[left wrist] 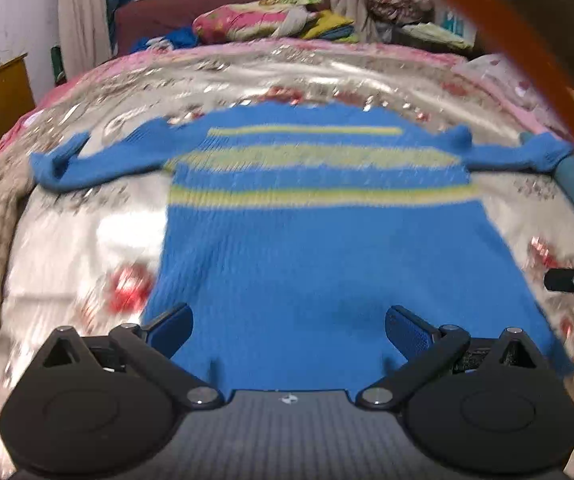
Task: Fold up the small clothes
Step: 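Move the right tool to the sweater's sleeve cuff and grasp it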
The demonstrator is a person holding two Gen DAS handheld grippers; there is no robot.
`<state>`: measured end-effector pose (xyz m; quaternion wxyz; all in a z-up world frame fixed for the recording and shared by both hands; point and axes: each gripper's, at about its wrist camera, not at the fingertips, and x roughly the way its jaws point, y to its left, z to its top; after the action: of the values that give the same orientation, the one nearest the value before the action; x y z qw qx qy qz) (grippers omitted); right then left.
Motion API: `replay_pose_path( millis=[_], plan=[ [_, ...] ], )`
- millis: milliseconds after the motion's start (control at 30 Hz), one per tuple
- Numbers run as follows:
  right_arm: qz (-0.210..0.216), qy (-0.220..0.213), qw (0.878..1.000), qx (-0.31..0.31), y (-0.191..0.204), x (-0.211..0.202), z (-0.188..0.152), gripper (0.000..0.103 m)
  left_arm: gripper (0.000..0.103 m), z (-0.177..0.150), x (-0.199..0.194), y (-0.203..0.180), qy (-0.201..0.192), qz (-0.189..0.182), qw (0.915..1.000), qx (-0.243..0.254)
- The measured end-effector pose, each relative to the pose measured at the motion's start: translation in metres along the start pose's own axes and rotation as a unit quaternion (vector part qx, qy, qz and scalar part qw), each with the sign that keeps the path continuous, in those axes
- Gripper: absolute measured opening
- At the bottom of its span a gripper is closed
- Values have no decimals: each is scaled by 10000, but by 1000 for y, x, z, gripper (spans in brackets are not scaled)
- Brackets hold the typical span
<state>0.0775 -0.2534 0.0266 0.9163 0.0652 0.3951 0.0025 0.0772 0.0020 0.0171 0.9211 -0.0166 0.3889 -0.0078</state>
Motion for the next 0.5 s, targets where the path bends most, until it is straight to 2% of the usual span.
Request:
replay_pose_path(
  millis=[167, 333, 500],
  plan=[
    [-82, -175, 9992, 337, -28, 17, 34, 64, 103, 21, 23, -17, -20, -77, 9999, 112],
    [10, -118, 9988, 484, -42, 33, 43, 64, 103, 28, 48, -37, 32, -118, 9995, 282],
    [112, -76, 9988, 470, -42, 41, 43, 63, 103, 23, 67, -41, 423, -164, 9985, 305]
  ],
)
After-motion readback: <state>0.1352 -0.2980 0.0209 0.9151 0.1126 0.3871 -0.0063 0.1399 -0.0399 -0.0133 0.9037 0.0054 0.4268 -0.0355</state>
